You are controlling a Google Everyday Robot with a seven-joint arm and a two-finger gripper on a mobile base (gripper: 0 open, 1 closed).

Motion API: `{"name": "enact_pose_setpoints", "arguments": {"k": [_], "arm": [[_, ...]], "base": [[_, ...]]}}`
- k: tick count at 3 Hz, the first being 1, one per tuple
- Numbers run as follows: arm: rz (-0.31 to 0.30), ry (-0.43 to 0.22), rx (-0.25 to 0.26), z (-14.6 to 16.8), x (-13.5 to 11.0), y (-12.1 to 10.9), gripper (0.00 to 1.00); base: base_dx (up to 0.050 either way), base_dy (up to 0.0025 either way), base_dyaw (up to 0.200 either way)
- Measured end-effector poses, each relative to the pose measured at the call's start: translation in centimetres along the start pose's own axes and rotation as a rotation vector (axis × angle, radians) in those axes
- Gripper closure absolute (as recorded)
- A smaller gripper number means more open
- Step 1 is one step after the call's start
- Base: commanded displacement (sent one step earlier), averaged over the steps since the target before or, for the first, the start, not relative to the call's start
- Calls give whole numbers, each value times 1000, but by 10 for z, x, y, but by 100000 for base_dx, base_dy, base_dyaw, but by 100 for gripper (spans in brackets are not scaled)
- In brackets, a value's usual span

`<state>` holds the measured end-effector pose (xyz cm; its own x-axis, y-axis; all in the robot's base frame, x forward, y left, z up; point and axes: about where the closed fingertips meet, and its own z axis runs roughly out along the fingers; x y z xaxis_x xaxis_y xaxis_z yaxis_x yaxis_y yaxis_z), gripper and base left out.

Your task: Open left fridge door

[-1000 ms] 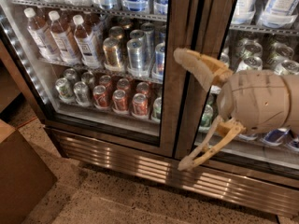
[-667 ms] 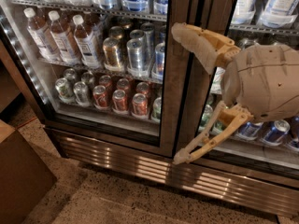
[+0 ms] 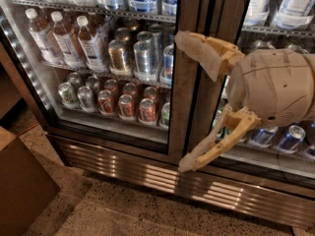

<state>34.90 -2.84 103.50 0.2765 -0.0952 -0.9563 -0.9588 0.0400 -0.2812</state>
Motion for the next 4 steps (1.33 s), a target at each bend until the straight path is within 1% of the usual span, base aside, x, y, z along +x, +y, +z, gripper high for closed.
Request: {"name": "enact_pose_setpoints", "arguments": {"k": [1,2,3,4], "arm": [[97,-12,-13,3,7,-1,0],[97,-12,-13,3,7,0,0],[97,-12,-13,3,7,0,0],[96,-11,-13,4,7,0,0]], "base": [[0,0,0],[5001,0,11],[2,-3,-19766],[0,0,0]]}}
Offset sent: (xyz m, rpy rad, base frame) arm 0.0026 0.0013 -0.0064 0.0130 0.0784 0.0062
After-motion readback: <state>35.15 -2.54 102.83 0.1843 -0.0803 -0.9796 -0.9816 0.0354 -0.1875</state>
